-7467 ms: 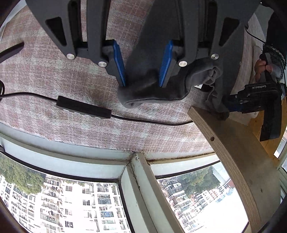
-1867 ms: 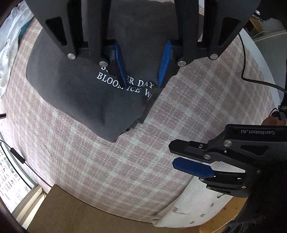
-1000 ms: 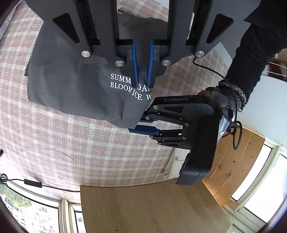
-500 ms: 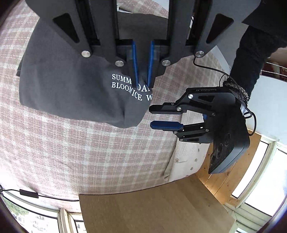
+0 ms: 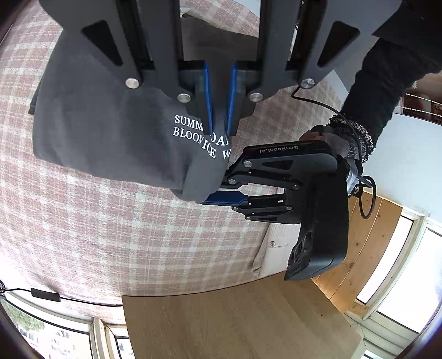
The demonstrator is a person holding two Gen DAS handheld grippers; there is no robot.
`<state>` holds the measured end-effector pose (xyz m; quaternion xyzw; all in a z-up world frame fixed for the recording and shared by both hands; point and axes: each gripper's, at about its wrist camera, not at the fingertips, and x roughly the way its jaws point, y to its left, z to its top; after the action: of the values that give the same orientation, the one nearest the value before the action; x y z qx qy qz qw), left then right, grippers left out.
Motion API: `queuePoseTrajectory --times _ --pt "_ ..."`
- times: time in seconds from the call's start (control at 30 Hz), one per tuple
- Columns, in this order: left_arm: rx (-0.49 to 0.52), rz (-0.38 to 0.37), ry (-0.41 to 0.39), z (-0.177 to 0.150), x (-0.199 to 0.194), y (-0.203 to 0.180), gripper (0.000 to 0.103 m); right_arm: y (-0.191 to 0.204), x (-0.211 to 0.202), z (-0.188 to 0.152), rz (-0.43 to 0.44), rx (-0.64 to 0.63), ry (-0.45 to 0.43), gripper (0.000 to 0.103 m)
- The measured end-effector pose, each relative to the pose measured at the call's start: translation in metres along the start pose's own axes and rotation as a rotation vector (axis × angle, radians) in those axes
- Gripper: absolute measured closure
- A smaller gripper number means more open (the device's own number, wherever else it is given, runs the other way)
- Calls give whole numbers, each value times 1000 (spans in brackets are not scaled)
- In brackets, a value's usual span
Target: Fold clothes
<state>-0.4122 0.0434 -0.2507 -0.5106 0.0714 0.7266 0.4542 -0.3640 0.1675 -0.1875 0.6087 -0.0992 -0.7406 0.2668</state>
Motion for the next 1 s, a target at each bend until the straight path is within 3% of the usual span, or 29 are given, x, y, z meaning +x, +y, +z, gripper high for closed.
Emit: queuePoseTrajectory --times 0.07,0.1,0.2,0.3,0.43,0.5,0.6,0.7,0.83,0.87,0.9,0.97,1.0 --pt "35 77 26 -4 6 -2 63 5 30 -1 -7 -28 71 91" --pt "40 93 30 -7 4 0 63 9 41 -4 0 -38 108 90" --pt "52 139 42 -18 -5 5 60 19 33 -17 97 -74 144 90" --pt "17 129 37 -29 -29 17 63 9 -17 -29 133 -92 60 82" --pt "-154 -57 -2 -26 -52 34 64 -66 -68 -26 -42 34 -79 80" --pt "-193 -88 9 -17 -44 33 64 -113 -83 -20 -136 129 -127 80" --pt "-225 -101 46 -7 -28 27 64 -166 -79 -8 -194 213 -134 80" --pt "-264 -124 76 -4 -17 22 64 -195 -63 3 -96 272 -113 80" --pt "-287 -126 93 -4 -15 19 64 -199 -33 8 -83 243 -42 80" --pt "-286 -117 96 -3 -13 18 64 -199 -26 8 -73 231 -35 82" --pt "-286 -109 98 -2 -12 17 65 -197 -23 7 -58 219 -36 99" --pt "-285 -96 105 -3 -10 13 81 -192 -33 3 -32 198 -66 99" --pt "-284 -90 108 -4 -8 11 83 -189 -39 0 -20 187 -83 99"
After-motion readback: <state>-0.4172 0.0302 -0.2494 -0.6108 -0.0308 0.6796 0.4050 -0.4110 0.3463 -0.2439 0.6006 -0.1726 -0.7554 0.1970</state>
